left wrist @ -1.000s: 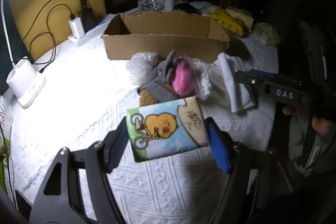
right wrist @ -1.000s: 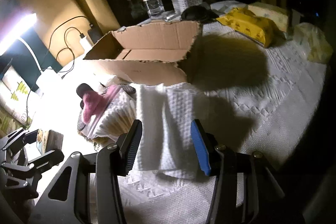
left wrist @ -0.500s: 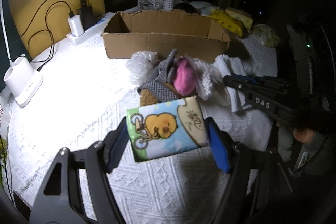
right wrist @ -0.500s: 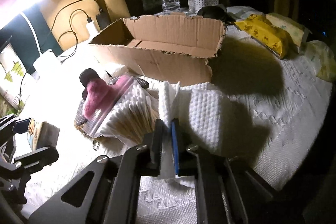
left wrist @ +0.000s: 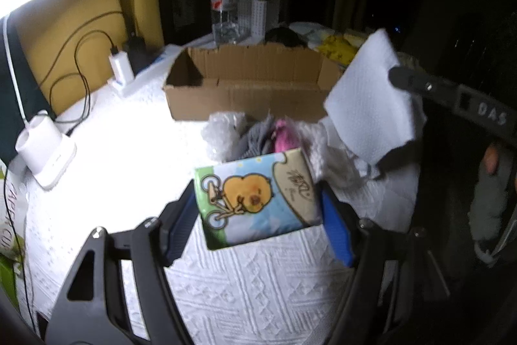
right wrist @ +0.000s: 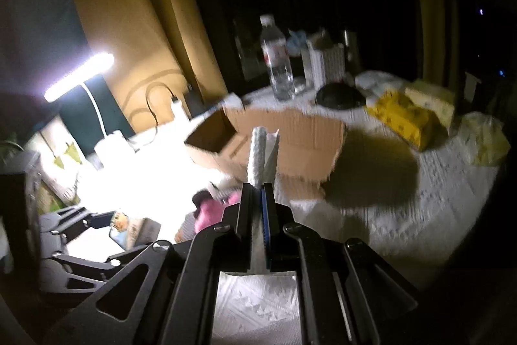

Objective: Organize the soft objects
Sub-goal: 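Lift the tissue pack with the left tool while the right tool carries the towel toward the box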

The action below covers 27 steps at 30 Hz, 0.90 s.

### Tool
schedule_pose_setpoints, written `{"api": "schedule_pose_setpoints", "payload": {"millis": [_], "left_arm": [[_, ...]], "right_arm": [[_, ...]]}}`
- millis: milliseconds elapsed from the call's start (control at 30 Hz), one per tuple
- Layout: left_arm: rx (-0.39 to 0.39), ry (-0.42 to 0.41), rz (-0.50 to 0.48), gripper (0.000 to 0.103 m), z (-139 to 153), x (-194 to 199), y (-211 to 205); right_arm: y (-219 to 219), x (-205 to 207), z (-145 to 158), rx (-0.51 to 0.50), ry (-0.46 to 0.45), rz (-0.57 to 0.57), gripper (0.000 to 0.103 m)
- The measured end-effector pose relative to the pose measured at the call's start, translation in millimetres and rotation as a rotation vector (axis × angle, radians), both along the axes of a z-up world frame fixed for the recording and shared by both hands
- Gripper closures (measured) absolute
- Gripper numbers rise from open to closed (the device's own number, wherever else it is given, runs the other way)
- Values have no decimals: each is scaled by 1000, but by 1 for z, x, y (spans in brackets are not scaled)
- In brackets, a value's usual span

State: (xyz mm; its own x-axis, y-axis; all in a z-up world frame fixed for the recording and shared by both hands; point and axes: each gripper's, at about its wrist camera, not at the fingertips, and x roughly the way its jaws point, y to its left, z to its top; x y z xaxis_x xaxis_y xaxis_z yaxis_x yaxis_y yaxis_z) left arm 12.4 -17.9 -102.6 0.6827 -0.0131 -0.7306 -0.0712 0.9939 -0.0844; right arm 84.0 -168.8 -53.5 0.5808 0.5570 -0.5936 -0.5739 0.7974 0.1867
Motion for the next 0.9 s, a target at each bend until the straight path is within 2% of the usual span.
{"api": "schedule_pose_setpoints", "payload": {"millis": [500,900], "left_arm": [[44,-95,-6,32,46,33,11],[39,-100,-16,32,48,85,15]], "right_arm": [[-3,28,57,74,-117,15,97],[4,73,42,82,-79,18,97]]}}
